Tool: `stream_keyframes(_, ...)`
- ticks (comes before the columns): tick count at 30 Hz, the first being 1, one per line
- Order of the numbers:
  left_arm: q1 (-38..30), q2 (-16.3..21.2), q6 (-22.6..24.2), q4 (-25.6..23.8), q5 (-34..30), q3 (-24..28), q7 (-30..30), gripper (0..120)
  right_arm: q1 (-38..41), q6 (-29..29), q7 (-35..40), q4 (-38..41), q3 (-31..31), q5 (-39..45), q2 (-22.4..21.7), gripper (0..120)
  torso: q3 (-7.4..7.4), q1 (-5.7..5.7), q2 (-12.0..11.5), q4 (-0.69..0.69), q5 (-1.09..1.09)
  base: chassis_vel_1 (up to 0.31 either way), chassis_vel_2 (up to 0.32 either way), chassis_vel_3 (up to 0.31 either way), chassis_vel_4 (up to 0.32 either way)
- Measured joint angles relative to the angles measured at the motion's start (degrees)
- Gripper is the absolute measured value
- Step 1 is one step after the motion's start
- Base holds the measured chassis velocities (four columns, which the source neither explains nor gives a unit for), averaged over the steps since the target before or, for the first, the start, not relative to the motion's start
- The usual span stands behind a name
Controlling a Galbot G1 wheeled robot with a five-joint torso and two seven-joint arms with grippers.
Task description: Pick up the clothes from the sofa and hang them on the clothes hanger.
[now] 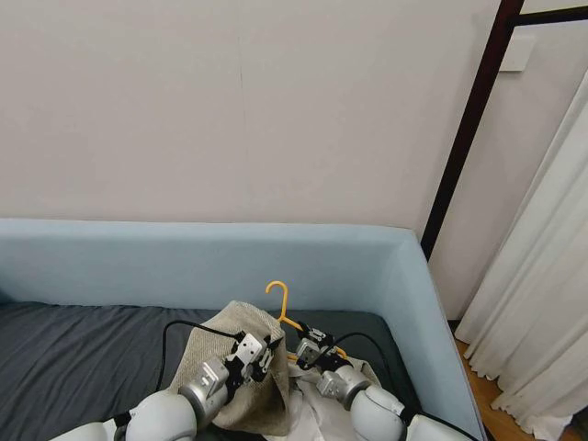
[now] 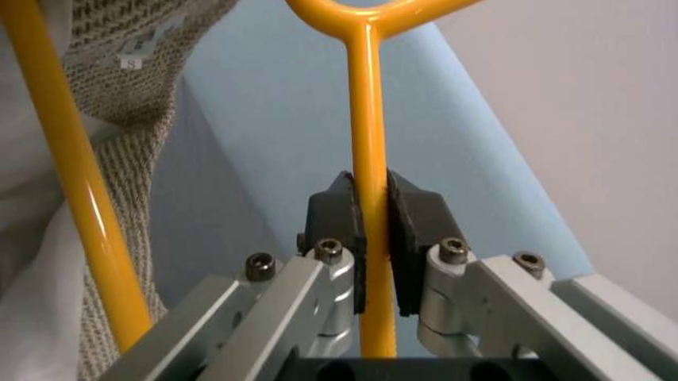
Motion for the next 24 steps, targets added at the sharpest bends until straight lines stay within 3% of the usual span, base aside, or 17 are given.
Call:
stream_keyframes(9, 11.0, -0.1, -2.0, -1.7, 7.2, -5.4, 2.1, 3, -0.9, -1.6, 2.2, 0.7, 1.3, 2.8, 0.3, 5, 0.00, 0.00, 0.0, 0.04, 0.01, 0.000, 0.000, 0.000, 0.000)
stream_keyframes(15, 12.7, -0.9, -2.2, -1.0, 8.0, -6.5, 0.7, 3, -3.1, -1.6, 3.0, 1.7, 3.8, 3.2, -1.1, 5, 0.00, 0.00, 0.0, -0.02, 0.00, 0.000, 0.000, 0.000, 0.000)
stream_keyframes(24, 12.7, -1.5, 0.4, -1.0, 7.2, -5.8, -1.9, 36, -6.7, 0.7, 2.9, 2.6, 7.7, 1.9, -3.1, 5, 0.00, 0.00, 0.0, -0.01, 0.00, 0.000, 0.000, 0.000, 0.000)
